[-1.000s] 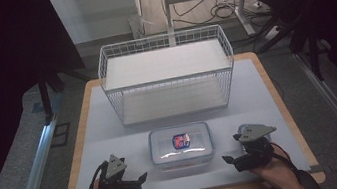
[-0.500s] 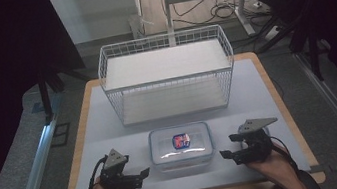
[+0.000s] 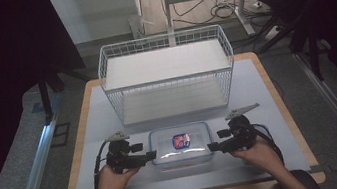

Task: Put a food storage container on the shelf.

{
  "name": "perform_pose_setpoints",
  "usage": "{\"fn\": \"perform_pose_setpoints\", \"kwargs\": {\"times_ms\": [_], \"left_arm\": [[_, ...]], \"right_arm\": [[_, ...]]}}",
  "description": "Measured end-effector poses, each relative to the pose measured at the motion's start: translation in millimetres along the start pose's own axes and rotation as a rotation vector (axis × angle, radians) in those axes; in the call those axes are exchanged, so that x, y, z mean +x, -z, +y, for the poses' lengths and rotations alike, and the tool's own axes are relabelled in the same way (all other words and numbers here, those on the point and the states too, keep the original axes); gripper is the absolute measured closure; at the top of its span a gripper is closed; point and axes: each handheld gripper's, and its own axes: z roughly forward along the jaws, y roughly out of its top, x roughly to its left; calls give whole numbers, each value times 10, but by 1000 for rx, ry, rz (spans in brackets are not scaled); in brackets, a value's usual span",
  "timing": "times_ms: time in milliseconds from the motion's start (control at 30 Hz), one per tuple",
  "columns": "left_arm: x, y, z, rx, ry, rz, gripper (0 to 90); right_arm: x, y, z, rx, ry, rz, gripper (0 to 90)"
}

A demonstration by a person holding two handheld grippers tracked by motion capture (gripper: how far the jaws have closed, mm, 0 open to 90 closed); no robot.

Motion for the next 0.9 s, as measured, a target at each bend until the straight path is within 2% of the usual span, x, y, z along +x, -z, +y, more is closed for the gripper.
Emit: {"fn": "perform_pose_setpoints", "kwargs": {"times_ms": [67, 133, 167, 267, 300, 367, 433, 500, 600, 700, 767, 900], "left_arm": [[14, -64, 24, 25, 1, 1, 249], [35, -110, 45, 32, 18, -37, 227], [39, -123, 53, 36, 23, -44, 226], [65, -199, 81, 68, 45, -102, 206], [72, -238, 91, 78, 59, -110, 161], [100, -283, 92, 84, 101, -141, 145], [113, -283, 86, 84, 106, -149, 147], [128, -272, 72, 85, 116, -163, 167], [123, -240, 54, 79, 114, -164, 192], [122, -210, 48, 74, 122, -165, 228], [116, -182, 43, 65, 117, -164, 281], [87, -122, 21, 42, 99, -156, 325]], "right_arm": [[-15, -24, 13, 5, -16, 11, 230], [-40, -84, 35, 27, -39, 26, 216], [-63, -136, 52, 43, -77, 54, 210], [-81, -175, 74, 55, -102, 80, 202], [-88, -214, 100, 67, -118, 90, 183], [-101, -233, 121, 77, -135, 100, 183], [-113, -242, 125, 80, -144, 110, 188], [-143, -289, 136, 98, -175, 140, 167], [-139, -291, 151, 106, -173, 136, 173], [-123, -263, 156, 103, -158, 126, 203], [-117, -218, 143, 91, -153, 129, 259], [-129, -164, 122, 73, -156, 144, 319]]}}
